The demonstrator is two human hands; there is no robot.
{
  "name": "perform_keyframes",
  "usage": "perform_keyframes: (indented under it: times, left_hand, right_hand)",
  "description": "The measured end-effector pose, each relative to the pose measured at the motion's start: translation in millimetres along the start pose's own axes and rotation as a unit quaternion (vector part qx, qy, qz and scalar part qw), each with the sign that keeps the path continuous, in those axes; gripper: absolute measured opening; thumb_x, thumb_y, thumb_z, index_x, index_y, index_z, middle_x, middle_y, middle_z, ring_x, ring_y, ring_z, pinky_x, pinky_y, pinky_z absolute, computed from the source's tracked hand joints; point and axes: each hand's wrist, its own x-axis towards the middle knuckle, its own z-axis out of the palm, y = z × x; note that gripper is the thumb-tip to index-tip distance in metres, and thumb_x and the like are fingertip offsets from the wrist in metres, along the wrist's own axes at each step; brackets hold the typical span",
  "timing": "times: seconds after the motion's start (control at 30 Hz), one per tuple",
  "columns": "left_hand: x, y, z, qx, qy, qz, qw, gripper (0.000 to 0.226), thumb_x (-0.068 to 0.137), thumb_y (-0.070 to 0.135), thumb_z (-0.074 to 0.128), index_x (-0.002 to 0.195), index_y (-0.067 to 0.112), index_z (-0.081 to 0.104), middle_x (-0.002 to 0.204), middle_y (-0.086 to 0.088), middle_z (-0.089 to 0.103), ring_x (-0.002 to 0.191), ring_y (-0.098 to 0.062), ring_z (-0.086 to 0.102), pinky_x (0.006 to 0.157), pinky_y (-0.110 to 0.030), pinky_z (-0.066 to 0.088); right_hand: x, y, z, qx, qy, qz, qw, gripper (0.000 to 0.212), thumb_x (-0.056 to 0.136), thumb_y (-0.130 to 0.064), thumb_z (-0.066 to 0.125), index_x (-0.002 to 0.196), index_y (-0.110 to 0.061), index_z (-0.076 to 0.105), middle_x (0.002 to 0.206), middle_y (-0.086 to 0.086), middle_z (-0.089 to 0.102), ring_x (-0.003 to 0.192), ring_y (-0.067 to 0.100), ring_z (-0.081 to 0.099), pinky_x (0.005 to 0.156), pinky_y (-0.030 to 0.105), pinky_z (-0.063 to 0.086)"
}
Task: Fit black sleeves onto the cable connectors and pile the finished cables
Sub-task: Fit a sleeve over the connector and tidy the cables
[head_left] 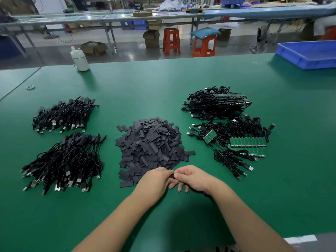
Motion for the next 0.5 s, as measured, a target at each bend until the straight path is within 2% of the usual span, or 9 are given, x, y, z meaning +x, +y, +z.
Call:
perform_keyframes:
  times: [0.1,0.2,0.33,0.5]
  left_hand:
    - [2.3,-0.4,-7.0,0.076,0.005,-0.027,0.997,0.029,0.097,0.047,0.048,0.116,0.029,0.061,0.098,0.001,0.055,0.094,-0.025,0.061,0.077,-0.035,0.051]
    - [6.7,-0.8,-14.5,0.144,-0.011,-0.037,0.989,0.033,0.097,0.051,0.046,0.115,0.027,0.058,0.099,0.002,0.058,0.097,-0.025,0.062,0.076,-0.035,0.049]
    - [9.7,1.7,-16.1,0.206,-0.063,0.000,0.977,0.024,0.100,0.039,0.047,0.114,0.020,0.052,0.104,-0.001,0.059,0.101,-0.025,0.062,0.078,-0.038,0.049]
    - [11.1,2.3,-13.6,0.240,-0.087,0.006,0.967,0.022,0.098,0.026,0.055,0.118,0.018,0.049,0.110,-0.002,0.058,0.102,-0.026,0.062,0.077,-0.036,0.047]
  right_hand:
    - [1.0,2.2,2.3,0.027,0.017,0.000,0.999,0.021,0.106,-0.017,0.044,0.098,-0.015,0.062,0.101,0.005,0.077,0.069,0.010,0.064,0.055,0.021,0.047]
    - [2.2,3.2,2.0,0.046,0.020,0.007,0.999,0.017,0.106,-0.019,0.045,0.105,-0.013,0.060,0.101,0.004,0.077,0.068,0.010,0.064,0.054,0.021,0.047]
    - [1.4,2.3,1.9,0.041,0.016,0.012,0.999,0.014,0.106,-0.019,0.045,0.102,-0.018,0.059,0.101,0.003,0.077,0.069,0.011,0.064,0.055,0.021,0.047]
    - [-0.5,0.5,2.3,0.039,0.013,0.004,0.999,0.015,0.106,-0.017,0.044,0.104,-0.016,0.059,0.100,0.003,0.077,0.069,0.011,0.063,0.055,0.021,0.047]
